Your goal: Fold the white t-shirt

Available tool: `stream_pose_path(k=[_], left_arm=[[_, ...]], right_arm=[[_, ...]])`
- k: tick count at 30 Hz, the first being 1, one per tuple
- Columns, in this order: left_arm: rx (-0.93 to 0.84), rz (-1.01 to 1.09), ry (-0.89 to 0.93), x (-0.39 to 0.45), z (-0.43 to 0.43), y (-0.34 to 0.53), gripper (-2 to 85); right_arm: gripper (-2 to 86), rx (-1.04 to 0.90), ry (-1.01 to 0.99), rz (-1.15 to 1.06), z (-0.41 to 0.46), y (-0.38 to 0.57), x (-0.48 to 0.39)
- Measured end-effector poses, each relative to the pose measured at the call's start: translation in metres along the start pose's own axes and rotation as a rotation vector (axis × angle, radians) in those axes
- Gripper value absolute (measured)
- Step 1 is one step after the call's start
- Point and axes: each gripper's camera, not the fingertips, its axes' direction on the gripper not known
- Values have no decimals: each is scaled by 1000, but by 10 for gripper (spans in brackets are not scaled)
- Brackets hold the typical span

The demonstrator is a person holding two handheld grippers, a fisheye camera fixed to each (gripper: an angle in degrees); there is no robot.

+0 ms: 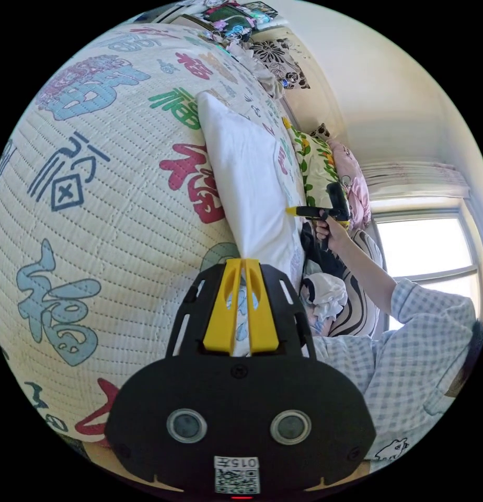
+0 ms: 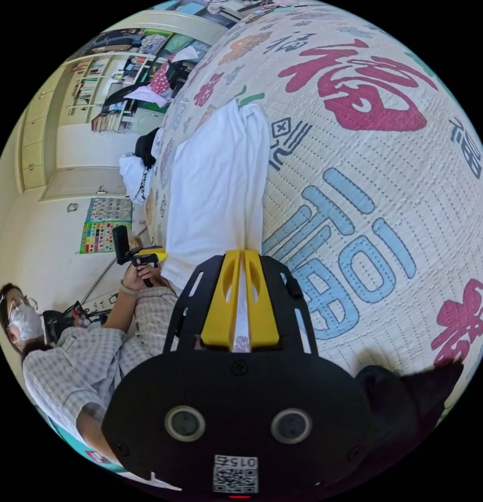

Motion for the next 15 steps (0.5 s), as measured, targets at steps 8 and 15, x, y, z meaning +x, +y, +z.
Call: stream_pose_path(k=[8, 15], left_arm=[[-18, 1, 123, -4, 6, -5, 85], [-96, 14, 26, 1, 10, -5, 30]], right_arm=[[116, -78, -157, -116, 6, 26, 25], [15, -159, -165, -180, 14, 37, 39]])
